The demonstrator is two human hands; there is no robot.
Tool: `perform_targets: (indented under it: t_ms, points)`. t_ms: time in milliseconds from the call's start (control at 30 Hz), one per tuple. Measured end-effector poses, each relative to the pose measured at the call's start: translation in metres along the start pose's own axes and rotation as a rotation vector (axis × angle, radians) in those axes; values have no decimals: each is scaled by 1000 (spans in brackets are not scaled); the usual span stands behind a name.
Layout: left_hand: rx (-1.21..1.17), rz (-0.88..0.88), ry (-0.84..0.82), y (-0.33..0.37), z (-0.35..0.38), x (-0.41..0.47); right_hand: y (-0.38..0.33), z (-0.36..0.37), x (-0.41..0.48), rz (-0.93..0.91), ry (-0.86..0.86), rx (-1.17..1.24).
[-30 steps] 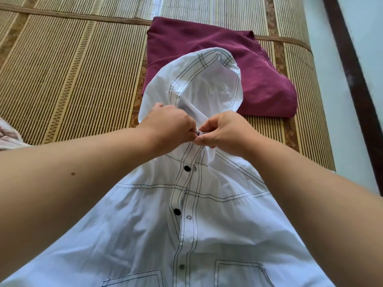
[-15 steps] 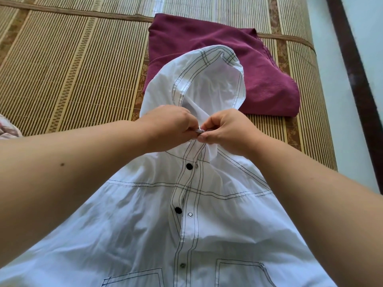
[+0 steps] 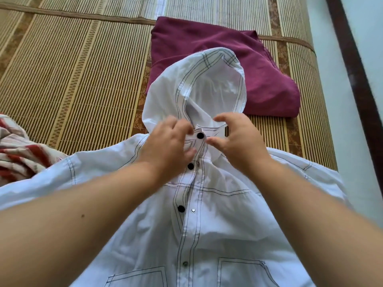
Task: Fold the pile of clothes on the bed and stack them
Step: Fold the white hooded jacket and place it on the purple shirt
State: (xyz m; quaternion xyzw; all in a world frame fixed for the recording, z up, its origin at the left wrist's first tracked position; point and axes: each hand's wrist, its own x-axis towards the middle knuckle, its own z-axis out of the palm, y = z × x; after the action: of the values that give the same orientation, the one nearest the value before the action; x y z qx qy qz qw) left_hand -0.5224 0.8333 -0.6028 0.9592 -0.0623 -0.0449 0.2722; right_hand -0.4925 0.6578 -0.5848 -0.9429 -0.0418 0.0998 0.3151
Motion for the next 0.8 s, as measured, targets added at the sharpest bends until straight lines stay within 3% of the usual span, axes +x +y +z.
perform_targets:
  t_ms: [67, 167, 433, 700, 800]
  points:
    - [29, -116, -112, 4, 19, -24, 3, 14, -23, 50, 105, -4]
    - [91, -277, -254, 9, 42, -42, 3, 44, -54, 235, -19, -14]
    - [53, -383, -133, 1, 53, -32, 3, 75, -49, 466, 65, 72]
    - [26, -442, -114, 5, 49, -23, 7, 68, -51, 469, 50, 175]
    - [-87, -499, -45, 14, 47, -28, 9, 65, -49, 462, 57, 207]
